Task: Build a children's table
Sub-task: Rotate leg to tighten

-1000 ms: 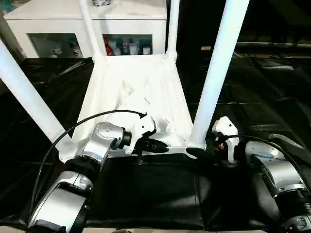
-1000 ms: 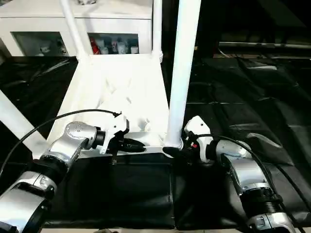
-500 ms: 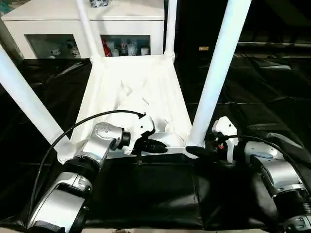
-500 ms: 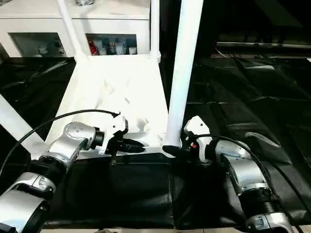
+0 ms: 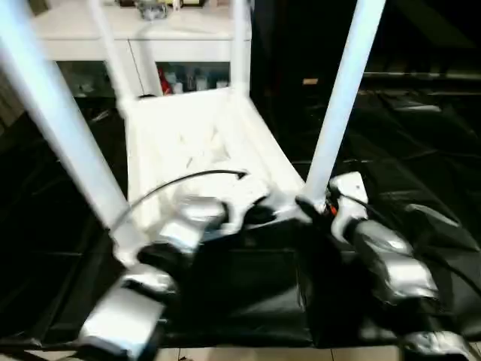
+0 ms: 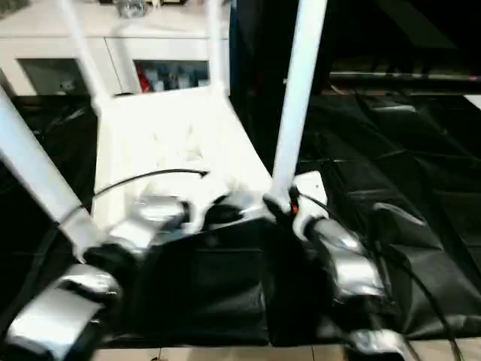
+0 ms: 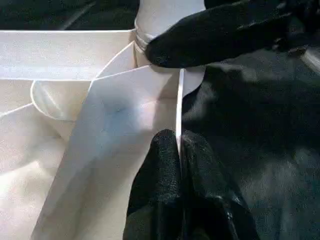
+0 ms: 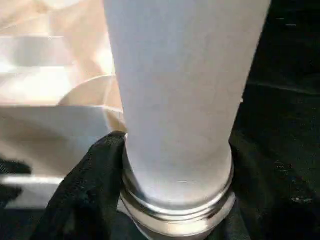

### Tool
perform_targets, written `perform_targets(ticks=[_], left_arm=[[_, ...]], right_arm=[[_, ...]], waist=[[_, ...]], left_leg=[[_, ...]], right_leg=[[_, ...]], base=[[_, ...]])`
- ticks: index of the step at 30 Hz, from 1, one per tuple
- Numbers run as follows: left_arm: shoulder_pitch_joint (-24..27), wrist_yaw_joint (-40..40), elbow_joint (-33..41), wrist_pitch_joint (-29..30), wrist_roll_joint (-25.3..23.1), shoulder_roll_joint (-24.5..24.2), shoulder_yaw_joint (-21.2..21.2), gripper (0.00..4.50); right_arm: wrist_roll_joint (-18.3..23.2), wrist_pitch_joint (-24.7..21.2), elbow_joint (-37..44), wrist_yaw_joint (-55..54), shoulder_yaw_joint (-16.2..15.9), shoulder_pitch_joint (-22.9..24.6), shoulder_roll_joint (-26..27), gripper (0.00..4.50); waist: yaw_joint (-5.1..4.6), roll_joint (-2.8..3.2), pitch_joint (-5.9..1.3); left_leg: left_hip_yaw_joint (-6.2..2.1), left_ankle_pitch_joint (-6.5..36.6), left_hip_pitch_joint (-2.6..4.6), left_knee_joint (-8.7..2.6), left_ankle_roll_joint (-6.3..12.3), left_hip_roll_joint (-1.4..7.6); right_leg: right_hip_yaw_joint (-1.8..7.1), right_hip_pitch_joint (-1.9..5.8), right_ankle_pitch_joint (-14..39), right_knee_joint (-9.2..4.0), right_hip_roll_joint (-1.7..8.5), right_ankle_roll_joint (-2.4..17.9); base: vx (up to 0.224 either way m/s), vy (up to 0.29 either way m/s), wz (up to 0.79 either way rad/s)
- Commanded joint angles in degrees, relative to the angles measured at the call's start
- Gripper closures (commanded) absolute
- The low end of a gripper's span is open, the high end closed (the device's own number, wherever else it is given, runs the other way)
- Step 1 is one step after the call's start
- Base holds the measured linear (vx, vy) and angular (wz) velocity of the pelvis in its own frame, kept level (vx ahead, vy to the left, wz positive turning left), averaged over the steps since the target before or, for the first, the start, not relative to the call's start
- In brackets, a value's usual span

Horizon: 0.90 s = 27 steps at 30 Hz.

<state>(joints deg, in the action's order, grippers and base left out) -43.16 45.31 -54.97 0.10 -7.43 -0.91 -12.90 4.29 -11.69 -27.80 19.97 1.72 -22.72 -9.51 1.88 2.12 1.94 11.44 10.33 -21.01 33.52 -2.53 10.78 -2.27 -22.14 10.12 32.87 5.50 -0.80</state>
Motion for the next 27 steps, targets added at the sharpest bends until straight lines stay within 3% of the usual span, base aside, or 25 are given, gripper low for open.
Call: perform_targets(ticks=[1,4,5,8,11,14,15,16,17,19,20,22,23,24,26,27], left_arm=[[0.3,0.4,-1.1,-1.1,0.6,4.7,-2.3,4.5],[0.3,2.0,-1.3,-3.2,0.7,3.2,-1.9,4.5],[0.4,3.1,-1.2,-3.9,0.9,2.7,-1.9,4.5],[0.7,7.4,-0.6,-6.3,1.8,0.7,-1.4,4.5],[0.8,8.6,-0.3,-6.2,2.0,-0.1,-1.4,4.5],[1.0,12.3,0.4,-6.7,2.0,-2.2,-1.8,4.5],[1.3,14.4,0.8,-7.0,1.9,-3.7,-2.0,4.5],[1.4,15.8,1.0,-7.2,1.9,-4.5,-2.3,4.5],[2.3,21.8,2.2,-8.2,2.4,-7.9,-2.9,4.5],[2.5,23.3,2.6,-8.4,2.7,-8.5,-2.9,4.5],[2.7,25.0,3.0,-8.4,3.2,-9.3,-2.7,4.5],[2.7,28.0,3.3,-8.7,4.0,-11.5,-2.0,4.5],[2.7,28.0,3.3,-8.7,4.0,-11.5,-2.0,4.5],[2.6,28.9,3.2,-9.0,4.2,-12.3,-1.8,4.5],[2.6,29.4,3.1,-9.4,4.3,-12.9,-1.6,4.5],[2.6,29.6,3.2,-9.5,4.3,-13.1,-1.6,4.5]], right_arm=[[-0.7,-0.2,-1.9,0.7,-4.5,-0.2,3.1,1.76],[1.2,0.9,-1.2,2.2,-2.8,0.0,2.8,1.76],[1.8,1.2,-0.8,2.7,-2.4,0.1,2.8,1.06],[2.1,1.5,1.1,5.1,-2.2,0.5,1.7,1.06],[2.2,1.3,1.7,6.3,-2.4,0.6,0.9,0.66],[2.7,0.9,3.3,9.5,-2.6,1.0,-1.3,0.63],[3.7,0.3,5.2,13.2,-3.0,1.6,-3.5,0.63],[4.4,-0.1,6.7,15.7,-3.3,2.2,-5.0,0.63],[7.2,-1.9,12.0,25.6,-4.2,4.6,-11.3,0.63],[7.6,-2.1,13.0,27.4,-4.3,5.1,-12.6,0.63],[8.3,-2.7,14.6,29.8,-4.1,6.2,-14.5,0.63],[9.6,-3.9,18.2,35.3,-3.6,9.0,-19.4,0.63],[9.6,-3.9,18.2,35.3,-3.6,9.0,-19.4,0.63],[9.8,-4.2,18.9,37.0,-3.9,9.9,-20.9,0.63],[10.0,-4.7,20.0,38.6,-4.7,11.0,-22.5,0.63],[10.2,-4.9,20.5,38.8,-4.9,11.4,-22.9,0.63]], waist=[[-0.5,-0.63,-2.24],[-0.47,-0.7,-2.38],[-0.42,-0.62,-2.5],[-0.21,-0.77,-2.69],[-0.12,-0.78,-2.73],[0.39,-0.7,-2.7],[0.61,-0.43,-2.78],[0.79,-0.52,-2.78],[1.64,-0.33,-2.86],[1.95,-0.26,-3.06],[2.04,0.08,-3.15],[2.3,0.14,-3.48],[2.3,0.14,-3.48],[2.57,0.08,-3.74],[2.68,0.06,-3.57],[2.67,0.1,-3.38]], left_leg=[[-1.77,25.7,1.37,-4.97,-0.61,1.67],[-1.71,24.6,1.13,-5.12,0.07,1.77],[-1.67,23.5,0.93,-5.2,0.4,1.86],[-1.53,21.6,0.72,-5.14,1.18,1.9],[-1.21,19.4,0.69,-4.99,1.59,1.95],[-0.99,18.1,0.71,-4.75,2.5,1.93],[-0.93,17.4,0.91,-4.68,2.52,2.06],[-0.9,17.2,0.96,-4.68,2.74,2.09],[-0.87,15.0,0.69,-4.59,3.91,2.37],[-0.78,11.3,0.13,-4.32,5.13,2.57],[-0.82,10.8,0.04,-4.22,5.31,2.43],[-0.75,9.0,0.29,-3.82,5.95,2.61],[-0.75,9.0,0.29,-3.82,5.95,2.61],[-0.69,7.0,0.12,-3.39,7.09,2.55],[-0.62,7.6,0.05,-3.37,7.44,2.54],[-0.62,9.3,0.04,-3.54,6.99,2.55]], right_leg=[[0.95,0.38,31.1,-5.94,2.53,6.8],[1.01,0.57,28.5,-5.82,2.5,7.3],[1.1,0.76,26.3,-5.57,2.55,8.0],[1.24,1.0,23.5,-5.26,2.65,8.9],[1.36,1.08,19.9,-4.87,2.67,10.6],[1.54,1.12,19.4,-4.82,2.75,11.3],[1.59,0.99,18.4,-4.64,2.71,11.8],[1.56,1.11,17.8,-4.67,2.63,11.8],[1.52,1.87,13.5,-4.03,2.46,12.3],[1.41,2.06,7.2,-3.07,2.47,13.9],[1.28,2.15,6.0,-2.82,2.41,14.2],[1.26,2.12,2.0,-2.33,2.5,15.9],[1.26,2.12,2.0,-2.33,2.5,15.9],[1.22,2.09,-1.6,-1.87,2.46,16.7],[1.13,1.94,-1.0,-1.96,2.5,17.1],[1.11,1.92,1.7,-2.28,2.55,16.9]], base=[[0.0,0.0,0.0],[0.0,0.0,0.0],[0.0,0.0,0.0],[0.0,0.0,0.0],[0.0,0.0,0.0],[0.0,0.0,0.0],[0.0,0.0,0.0],[0.0,0.0,0.0],[0.0,0.0,0.0],[0.0,0.0,0.0],[0.0,0.0,0.0],[0.0,0.0,0.0],[0.0,0.0,0.0],[0.0,0.0,0.0],[0.0,0.0,0.0],[0.0,0.0,0.0]])
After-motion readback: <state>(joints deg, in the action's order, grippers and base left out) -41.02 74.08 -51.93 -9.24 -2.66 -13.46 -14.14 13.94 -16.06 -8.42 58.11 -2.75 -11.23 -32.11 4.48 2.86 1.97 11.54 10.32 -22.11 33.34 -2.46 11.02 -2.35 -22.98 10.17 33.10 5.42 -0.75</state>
